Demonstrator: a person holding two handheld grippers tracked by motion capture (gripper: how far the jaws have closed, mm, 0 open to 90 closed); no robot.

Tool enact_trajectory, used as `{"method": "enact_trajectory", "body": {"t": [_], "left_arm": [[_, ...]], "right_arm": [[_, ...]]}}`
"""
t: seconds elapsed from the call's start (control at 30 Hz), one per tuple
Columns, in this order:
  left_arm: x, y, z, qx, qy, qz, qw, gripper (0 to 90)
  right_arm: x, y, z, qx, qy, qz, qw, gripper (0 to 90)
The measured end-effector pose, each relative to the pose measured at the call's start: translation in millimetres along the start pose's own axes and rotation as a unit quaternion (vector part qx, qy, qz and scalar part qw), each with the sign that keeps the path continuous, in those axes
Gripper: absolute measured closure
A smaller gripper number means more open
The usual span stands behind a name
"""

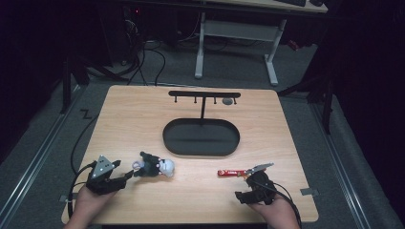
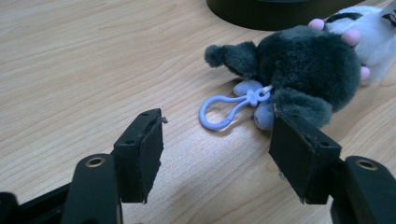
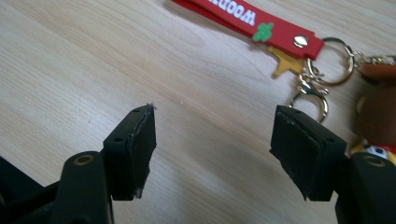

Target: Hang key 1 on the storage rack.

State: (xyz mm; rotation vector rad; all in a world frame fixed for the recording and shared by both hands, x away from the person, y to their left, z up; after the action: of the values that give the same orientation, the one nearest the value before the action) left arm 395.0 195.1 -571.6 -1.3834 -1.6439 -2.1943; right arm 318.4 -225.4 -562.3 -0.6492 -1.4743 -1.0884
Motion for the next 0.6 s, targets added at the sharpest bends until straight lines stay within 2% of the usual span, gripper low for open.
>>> {"method": "enact_trajectory", "body": {"t": [0.33, 0.6], "left_arm": [[-0.9, -0.6, -1.2, -0.001, 0.001, 0.002, 1.0000, 35.3], [-0.9, -0.7, -1.1, -0.002, 0.000, 0.003, 1.0000, 35.3]], "right_arm": [[10.5, -6.4, -14.8, -0.009, -0.009, 0.016, 0.9998, 31.7], [19.1, -8.8, -35.5, -0.035, -0.014, 0.014, 0.9992, 31.2]]}}
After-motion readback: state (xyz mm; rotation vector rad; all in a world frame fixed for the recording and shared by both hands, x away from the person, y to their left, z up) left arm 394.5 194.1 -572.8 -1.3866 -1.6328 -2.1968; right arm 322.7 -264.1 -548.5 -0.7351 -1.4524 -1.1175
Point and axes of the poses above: each handheld gripper's, and its own axes: x roughly backward along the jaws, y roughly out of its top, z roughly to its left, the point moved 9 cm from there along -x, roughly forward along the jaws, and after that the axes turned 7 degrees about z, right-handed, at the moved point
